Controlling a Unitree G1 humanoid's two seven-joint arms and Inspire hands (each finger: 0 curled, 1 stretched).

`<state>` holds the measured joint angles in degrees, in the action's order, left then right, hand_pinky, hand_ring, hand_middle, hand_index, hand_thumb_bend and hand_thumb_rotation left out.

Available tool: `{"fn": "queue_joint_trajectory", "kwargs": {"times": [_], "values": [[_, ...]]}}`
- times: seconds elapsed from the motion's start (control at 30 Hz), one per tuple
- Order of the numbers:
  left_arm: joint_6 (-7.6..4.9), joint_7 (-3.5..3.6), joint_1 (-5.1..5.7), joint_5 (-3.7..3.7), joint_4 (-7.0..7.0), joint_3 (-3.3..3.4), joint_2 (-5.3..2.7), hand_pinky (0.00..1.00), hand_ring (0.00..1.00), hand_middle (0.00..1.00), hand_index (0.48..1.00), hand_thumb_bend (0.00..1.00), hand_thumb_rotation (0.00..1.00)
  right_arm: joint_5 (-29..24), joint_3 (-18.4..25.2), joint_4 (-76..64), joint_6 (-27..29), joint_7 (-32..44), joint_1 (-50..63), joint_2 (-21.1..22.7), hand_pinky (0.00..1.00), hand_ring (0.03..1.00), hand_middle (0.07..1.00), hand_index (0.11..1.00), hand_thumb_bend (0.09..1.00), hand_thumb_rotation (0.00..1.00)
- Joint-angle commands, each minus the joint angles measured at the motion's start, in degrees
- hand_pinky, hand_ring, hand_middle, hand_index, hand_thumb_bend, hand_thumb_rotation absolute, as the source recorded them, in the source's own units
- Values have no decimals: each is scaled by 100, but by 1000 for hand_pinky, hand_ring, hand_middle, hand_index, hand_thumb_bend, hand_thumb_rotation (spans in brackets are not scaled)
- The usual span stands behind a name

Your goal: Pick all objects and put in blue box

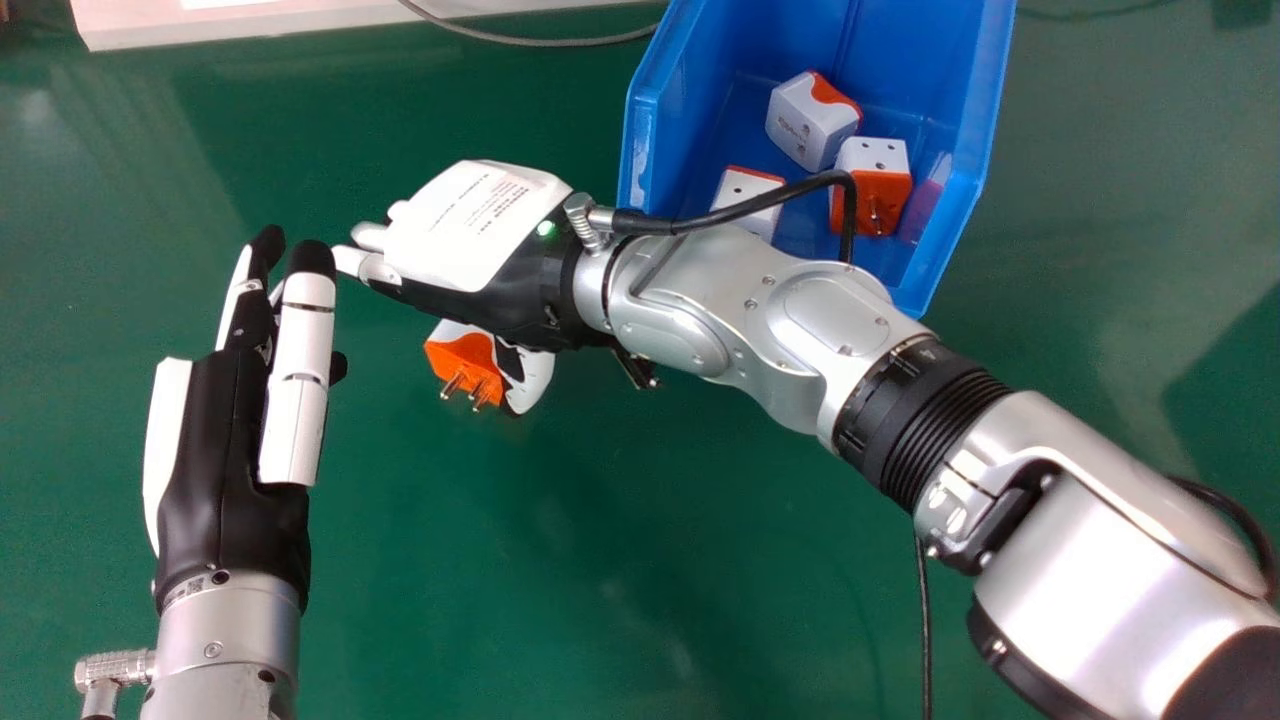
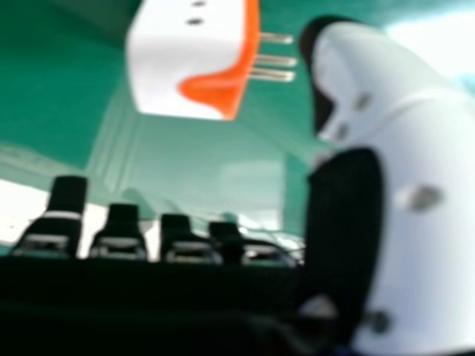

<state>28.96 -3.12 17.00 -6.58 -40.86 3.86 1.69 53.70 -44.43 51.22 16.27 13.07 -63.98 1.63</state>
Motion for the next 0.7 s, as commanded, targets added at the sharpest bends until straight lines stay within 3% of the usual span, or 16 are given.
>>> {"fn": "queue_joint_trajectory", "kwargs": {"times": [0.0, 0.17, 0.4, 0.53, 0.67], "values": [[-123, 76, -73, 50, 7, 80, 87, 862, 926, 924, 963, 453, 983, -109, 104, -290, -82, 150, -112, 40, 877, 993, 1000, 990, 333, 0], [-132, 175, -140, 108, 97, 192, 170, 863, 925, 924, 965, 455, 983, -138, 170, -797, -239, 530, -61, 141, 884, 985, 1000, 987, 417, 0], [-138, 262, -215, 161, 205, 310, 260, 863, 925, 924, 965, 463, 980, -180, 295, -1558, -449, 979, 78, 352, 845, 957, 999, 965, 491, 0], [-161, 279, -249, 170, 278, 330, 286, 860, 924, 924, 965, 471, 974, -226, 323, -1721, -571, 1072, 196, 387, 832, 942, 992, 949, 569, 16], [-115, 290, -203, 155, 161, 301, 289, 856, 924, 923, 965, 474, 971, -174, 257, -1629, -527, 906, 253, 394, 830, 937, 990, 943, 543, 6]]}}
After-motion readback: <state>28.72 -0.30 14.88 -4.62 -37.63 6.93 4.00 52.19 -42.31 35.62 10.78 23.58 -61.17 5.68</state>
